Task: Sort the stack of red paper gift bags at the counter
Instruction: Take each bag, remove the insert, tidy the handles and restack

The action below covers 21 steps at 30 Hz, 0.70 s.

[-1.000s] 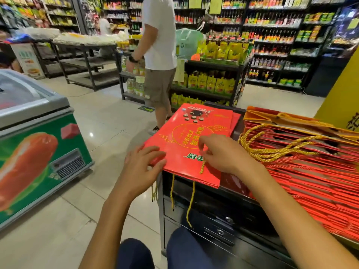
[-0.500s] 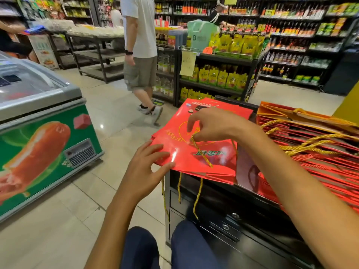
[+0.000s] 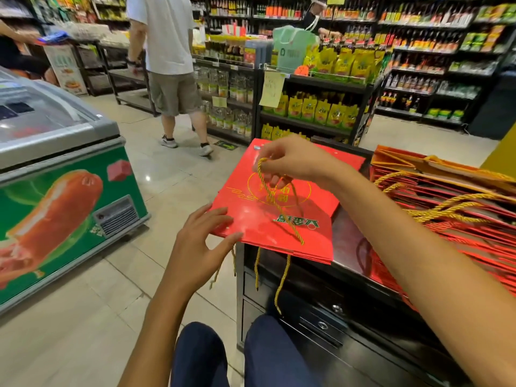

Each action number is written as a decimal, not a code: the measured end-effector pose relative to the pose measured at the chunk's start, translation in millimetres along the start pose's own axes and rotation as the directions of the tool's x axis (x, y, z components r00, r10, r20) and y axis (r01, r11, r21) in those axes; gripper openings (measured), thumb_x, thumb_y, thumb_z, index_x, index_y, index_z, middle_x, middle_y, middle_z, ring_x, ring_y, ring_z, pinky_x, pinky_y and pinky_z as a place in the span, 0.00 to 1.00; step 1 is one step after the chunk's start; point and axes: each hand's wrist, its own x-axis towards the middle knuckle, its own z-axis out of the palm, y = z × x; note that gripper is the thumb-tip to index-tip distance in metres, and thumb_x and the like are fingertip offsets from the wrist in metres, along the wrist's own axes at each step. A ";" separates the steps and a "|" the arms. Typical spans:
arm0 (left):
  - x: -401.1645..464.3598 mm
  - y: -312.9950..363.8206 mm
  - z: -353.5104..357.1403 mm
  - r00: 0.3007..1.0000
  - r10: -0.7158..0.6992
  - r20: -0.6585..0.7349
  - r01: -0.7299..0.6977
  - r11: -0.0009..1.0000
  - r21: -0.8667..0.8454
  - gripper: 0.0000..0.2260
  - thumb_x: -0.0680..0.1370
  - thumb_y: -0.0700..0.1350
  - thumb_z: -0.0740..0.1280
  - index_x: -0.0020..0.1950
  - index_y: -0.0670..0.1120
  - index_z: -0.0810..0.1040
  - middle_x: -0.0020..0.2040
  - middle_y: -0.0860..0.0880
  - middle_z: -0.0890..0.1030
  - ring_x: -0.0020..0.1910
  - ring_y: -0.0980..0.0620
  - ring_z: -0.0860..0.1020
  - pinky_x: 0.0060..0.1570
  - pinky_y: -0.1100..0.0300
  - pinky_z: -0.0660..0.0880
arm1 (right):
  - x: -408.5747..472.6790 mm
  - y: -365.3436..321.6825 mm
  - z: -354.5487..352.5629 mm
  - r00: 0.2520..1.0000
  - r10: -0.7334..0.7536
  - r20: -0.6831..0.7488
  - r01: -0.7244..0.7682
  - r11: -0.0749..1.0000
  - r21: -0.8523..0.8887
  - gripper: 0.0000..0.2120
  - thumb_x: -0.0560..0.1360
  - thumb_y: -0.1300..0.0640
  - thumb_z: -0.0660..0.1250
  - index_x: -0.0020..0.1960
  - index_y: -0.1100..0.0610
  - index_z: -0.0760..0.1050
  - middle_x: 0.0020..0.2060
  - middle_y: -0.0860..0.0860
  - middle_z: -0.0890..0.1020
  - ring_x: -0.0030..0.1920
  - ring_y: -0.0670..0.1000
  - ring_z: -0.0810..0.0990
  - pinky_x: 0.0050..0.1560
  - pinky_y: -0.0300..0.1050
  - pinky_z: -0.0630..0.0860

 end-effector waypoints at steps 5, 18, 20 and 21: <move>-8.9 1.4 -0.2 1.000 -0.027 0.009 0.027 1.000 -0.011 0.16 0.77 0.61 0.71 0.62 0.58 0.82 0.67 0.63 0.77 0.75 0.64 0.64 0.72 0.52 0.65 | 19.6 33.2 17.3 0.994 0.040 0.098 -0.017 0.974 -0.225 0.08 0.74 0.55 0.77 0.53 0.55 0.84 0.44 0.54 0.86 0.42 0.50 0.82 0.45 0.47 0.78; -13.8 1.1 -2.4 0.999 -0.049 0.009 0.050 0.996 -0.069 0.18 0.78 0.57 0.72 0.67 0.57 0.80 0.72 0.62 0.74 0.74 0.63 0.68 0.73 0.53 0.68 | -11.7 53.9 11.0 0.949 0.315 -0.011 -0.268 0.789 -0.553 0.18 0.74 0.46 0.75 0.40 0.61 0.80 0.34 0.55 0.84 0.35 0.57 0.84 0.35 0.52 0.81; -14.4 0.6 -5.6 0.999 -0.047 0.006 0.047 0.996 -0.074 0.18 0.78 0.58 0.71 0.66 0.57 0.80 0.71 0.62 0.75 0.72 0.63 0.70 0.72 0.50 0.71 | -11.9 58.1 12.5 0.947 0.318 0.046 -0.270 0.866 -0.422 0.11 0.74 0.55 0.76 0.41 0.64 0.83 0.33 0.57 0.86 0.34 0.55 0.86 0.35 0.50 0.84; -14.9 0.5 -7.2 0.999 -0.051 0.001 0.051 0.996 -0.076 0.17 0.78 0.58 0.71 0.66 0.56 0.80 0.71 0.61 0.76 0.72 0.62 0.71 0.72 0.48 0.72 | -11.9 59.5 12.5 0.943 0.324 0.070 -0.281 0.894 -0.348 0.08 0.74 0.59 0.75 0.41 0.64 0.83 0.33 0.57 0.86 0.32 0.55 0.86 0.33 0.47 0.83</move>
